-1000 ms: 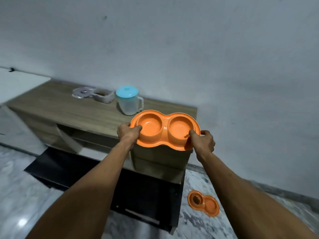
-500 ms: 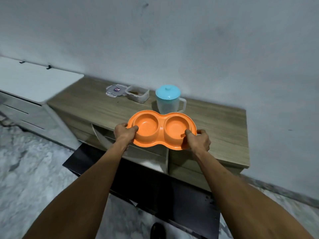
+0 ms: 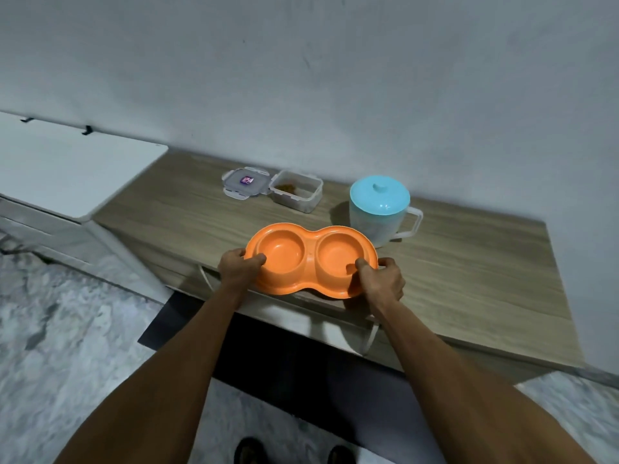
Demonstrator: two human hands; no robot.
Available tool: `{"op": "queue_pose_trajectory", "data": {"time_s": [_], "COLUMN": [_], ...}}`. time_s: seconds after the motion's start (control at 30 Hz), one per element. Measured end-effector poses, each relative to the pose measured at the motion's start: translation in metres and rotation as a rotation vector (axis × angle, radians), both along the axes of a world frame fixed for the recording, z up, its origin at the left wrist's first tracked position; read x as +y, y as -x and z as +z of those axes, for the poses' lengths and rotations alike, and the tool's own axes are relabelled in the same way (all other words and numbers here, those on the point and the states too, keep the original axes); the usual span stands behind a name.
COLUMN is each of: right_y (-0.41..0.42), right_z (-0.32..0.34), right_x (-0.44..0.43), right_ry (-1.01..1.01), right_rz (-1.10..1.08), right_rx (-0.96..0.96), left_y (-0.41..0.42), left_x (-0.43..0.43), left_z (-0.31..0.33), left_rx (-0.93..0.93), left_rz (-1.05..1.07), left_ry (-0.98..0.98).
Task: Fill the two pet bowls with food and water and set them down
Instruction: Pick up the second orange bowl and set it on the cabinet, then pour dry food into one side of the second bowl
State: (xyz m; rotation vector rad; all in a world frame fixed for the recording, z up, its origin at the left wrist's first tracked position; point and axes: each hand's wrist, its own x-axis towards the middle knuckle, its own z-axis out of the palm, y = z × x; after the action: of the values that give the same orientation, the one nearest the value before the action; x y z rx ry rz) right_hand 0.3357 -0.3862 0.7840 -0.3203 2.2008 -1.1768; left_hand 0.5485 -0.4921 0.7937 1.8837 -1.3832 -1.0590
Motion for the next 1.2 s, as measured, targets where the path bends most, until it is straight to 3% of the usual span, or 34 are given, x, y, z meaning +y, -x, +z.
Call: {"op": "queue_pose_trajectory", "data": {"time_s": [0.2, 0.37, 0.53, 0.97, 1.2], "right_y": [-0.024, -0.045, -0.061, -0.065, -0.061], "right_z": [-0.014, -0.025, -0.036, -0.044, -0.023], "right_x": [-0.053, -0.093, -0.119, -0.132, -0.175], "right_ry": [-0.024, -0.059, -0.114, -0.248, -0.128], "right_rz": [-0.063, -0.16, -0.207, -0.199, -0.127], "right_rx": [0.0, 0.003, 0.036, 0.111, 0.495], "left_y": [-0.018, -0.037, -0.049, -0.051, -0.058], "left_x": [-0.062, -0.117, -0.162, -0.18, -0.176], "left_z": [-0.011, -0.026, -0.047, -0.049, -0.053], "left_rx": [-0.076, -0.009, -0.096, -0.177, -0.233], "left_rz": [-0.112, -0.201, -0.29, -0.508, -0.679], "left_ry": [-0.021, -0.092, -0.143, -0.076, 0.13]}}
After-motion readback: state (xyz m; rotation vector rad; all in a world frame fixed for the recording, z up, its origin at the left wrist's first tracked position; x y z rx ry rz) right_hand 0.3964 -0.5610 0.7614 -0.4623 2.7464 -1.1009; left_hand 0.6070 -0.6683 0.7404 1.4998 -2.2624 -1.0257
